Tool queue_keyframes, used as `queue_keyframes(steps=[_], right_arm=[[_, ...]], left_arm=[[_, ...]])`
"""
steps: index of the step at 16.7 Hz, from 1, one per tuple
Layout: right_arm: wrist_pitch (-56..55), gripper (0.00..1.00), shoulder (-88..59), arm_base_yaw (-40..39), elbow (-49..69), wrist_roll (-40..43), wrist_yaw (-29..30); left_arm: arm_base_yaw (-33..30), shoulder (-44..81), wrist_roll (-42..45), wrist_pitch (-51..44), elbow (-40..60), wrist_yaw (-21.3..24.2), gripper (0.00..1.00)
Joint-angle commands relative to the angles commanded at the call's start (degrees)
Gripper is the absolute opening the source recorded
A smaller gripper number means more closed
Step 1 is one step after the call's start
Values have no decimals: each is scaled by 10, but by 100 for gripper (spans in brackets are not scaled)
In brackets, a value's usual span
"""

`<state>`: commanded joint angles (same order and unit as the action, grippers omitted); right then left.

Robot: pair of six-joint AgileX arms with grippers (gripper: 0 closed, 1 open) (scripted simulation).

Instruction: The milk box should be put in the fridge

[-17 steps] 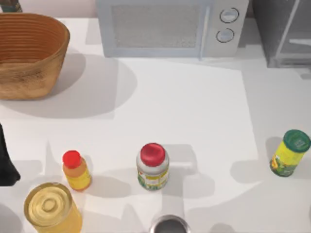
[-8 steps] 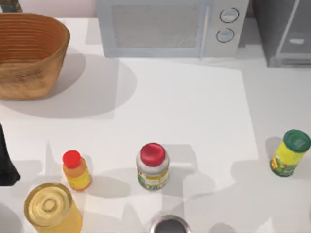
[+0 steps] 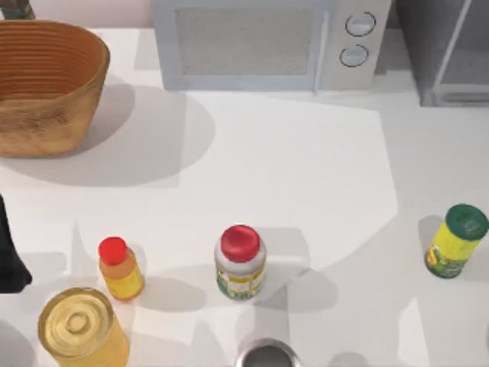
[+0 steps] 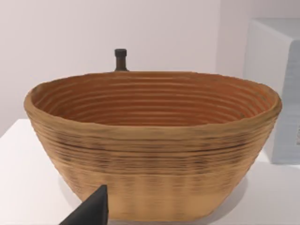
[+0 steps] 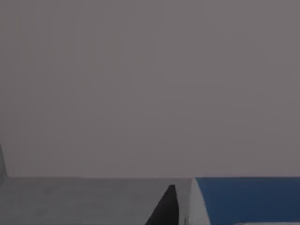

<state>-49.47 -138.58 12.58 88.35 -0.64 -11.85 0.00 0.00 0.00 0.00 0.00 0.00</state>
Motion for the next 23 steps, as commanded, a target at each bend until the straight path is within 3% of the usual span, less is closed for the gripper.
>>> queue_keyframes(steps=[7, 20, 23], right_arm=[[24, 0, -11, -1, 37, -1, 6], [24, 98, -11, -1, 37, -1, 6], [24, 100, -11, -1, 37, -1, 6]], left_arm=[[0, 0, 0, 0, 0, 0, 100], [0, 0, 0, 0, 0, 0, 100], [0, 0, 0, 0, 0, 0, 100]])
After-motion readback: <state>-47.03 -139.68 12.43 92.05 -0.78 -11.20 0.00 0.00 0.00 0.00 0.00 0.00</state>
